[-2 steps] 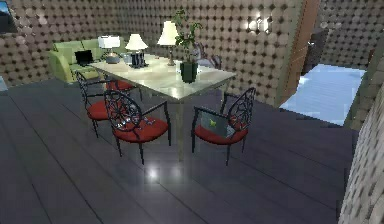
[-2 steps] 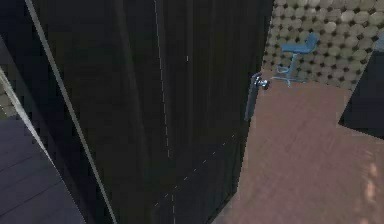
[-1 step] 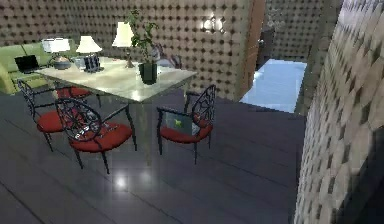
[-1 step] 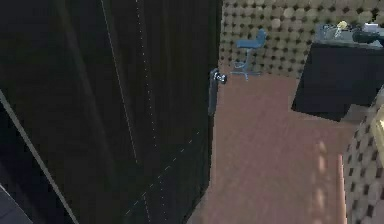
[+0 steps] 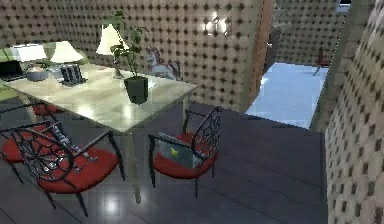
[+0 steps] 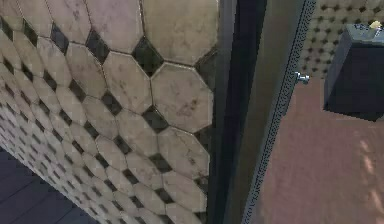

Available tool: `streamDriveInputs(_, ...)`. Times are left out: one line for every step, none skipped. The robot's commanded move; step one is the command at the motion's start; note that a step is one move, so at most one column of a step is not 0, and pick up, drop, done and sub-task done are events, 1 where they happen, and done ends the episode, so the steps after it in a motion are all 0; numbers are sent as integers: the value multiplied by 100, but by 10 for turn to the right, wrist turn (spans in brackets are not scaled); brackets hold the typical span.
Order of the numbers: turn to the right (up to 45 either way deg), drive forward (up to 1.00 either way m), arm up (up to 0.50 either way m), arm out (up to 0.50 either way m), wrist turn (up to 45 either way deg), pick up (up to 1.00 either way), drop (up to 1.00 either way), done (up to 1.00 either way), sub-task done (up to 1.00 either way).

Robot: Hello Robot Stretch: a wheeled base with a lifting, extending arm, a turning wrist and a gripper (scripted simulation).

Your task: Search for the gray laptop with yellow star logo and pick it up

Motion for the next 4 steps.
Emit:
streamDriveInputs(180,0,0,0,0,0,0,0,0)
streamDriveInputs(0,40,0,0,0,0,0,0,0)
streamDriveInputs(-450,0,0,0,0,0,0,0,0)
streamDriveInputs(-450,0,0,0,0,0,0,0,0)
